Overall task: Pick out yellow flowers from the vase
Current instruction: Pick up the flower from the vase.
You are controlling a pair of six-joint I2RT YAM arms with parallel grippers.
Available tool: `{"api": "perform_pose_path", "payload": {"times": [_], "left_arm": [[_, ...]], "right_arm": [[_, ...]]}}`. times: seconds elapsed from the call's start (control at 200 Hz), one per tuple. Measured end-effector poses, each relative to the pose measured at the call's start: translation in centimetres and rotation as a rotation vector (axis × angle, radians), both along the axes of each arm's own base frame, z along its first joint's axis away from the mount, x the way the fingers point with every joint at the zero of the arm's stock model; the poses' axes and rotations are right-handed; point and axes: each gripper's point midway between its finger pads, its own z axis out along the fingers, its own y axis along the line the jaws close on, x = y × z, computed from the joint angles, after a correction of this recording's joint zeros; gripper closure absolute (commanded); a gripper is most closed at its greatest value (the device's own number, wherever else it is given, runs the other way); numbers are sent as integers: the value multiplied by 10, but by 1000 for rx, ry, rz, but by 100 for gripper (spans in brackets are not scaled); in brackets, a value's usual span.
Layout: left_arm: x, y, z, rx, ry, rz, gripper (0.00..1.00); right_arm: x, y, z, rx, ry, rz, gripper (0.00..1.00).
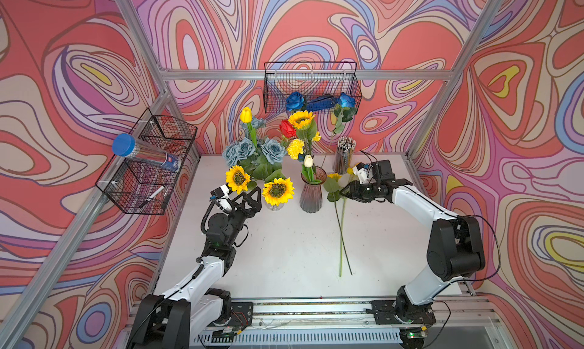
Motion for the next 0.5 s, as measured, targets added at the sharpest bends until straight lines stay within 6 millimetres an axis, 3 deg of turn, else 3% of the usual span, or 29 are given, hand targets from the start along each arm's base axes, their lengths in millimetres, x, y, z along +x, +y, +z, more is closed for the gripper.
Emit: {"api": "perform_pose_path", "payload": {"times": [0.17,0.27,0.34,0.501], "left_arm": [[15,1,21,-5,-47,19,11],[20,1,32,-7,-75,25,23],[23,1,35,-7,-83,28,32],[26,1,36,-7,-83,32,42]], "right_arm": [[-1,0,-1,0,8,-2,58],[-2,0,-2,0,13,-2,58],[-2,0,-2,-1,16,-1,58],[-3,0,-2,3,18,2,58]]}}
